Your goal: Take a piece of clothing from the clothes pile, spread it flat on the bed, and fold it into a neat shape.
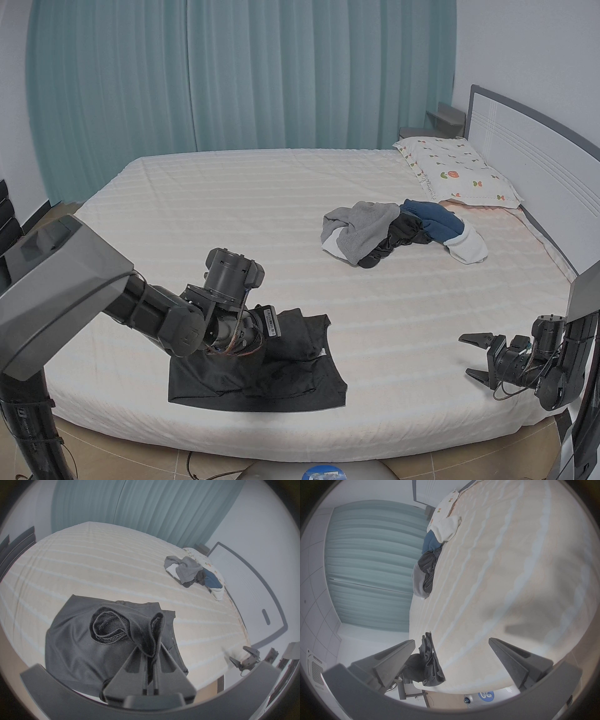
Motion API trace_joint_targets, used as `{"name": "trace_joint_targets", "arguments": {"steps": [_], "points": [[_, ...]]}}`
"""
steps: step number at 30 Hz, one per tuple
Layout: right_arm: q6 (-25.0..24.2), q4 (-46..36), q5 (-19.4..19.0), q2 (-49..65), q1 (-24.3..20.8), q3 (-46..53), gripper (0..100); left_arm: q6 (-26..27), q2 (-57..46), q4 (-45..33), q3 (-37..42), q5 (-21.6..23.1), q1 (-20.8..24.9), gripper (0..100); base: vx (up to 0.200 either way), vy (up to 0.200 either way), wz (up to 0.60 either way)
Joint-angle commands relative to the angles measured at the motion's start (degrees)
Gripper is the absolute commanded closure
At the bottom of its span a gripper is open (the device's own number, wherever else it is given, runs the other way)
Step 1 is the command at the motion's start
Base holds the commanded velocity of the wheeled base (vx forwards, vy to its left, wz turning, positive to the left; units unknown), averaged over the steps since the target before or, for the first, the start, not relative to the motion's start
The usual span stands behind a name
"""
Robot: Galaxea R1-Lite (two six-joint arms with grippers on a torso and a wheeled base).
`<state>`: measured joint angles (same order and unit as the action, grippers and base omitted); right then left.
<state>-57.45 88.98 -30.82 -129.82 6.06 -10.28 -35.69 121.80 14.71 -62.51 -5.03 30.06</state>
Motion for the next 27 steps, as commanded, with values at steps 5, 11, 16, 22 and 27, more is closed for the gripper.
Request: {"name": "trace_joint_targets", "arguments": {"steps": [5, 11, 16, 22, 27], "points": [[0.0, 0.7, -0.1, -0.2, 0.0, 0.1, 0, -3.2, 8.0, 0.1, -4.8, -1.7, 2.6, 100, 0.0, 0.0, 0.0], [0.0, 0.7, -0.1, -0.2, 0.0, 0.1, 0, -5.4, 7.6, 0.0, -5.8, -1.8, 4.2, 0, 0.0, 0.0, 0.0], [0.1, 0.7, -0.1, -0.3, 0.0, 0.2, 0, -7.4, 5.1, 0.1, -3.7, -1.8, 4.2, 0, 0.0, 0.0, 0.0], [0.1, 0.7, -0.1, -0.3, 0.0, 0.3, 0, -10.0, -3.5, 0.8, 4.5, -0.5, 3.5, 0, 0.0, 0.0, 0.0], [0.1, 0.7, 0.0, -0.3, -0.1, 0.3, 0, -12.8, -8.9, 2.6, 13.4, 3.5, 0.9, 0, -0.04, 0.0, 0.0]]}}
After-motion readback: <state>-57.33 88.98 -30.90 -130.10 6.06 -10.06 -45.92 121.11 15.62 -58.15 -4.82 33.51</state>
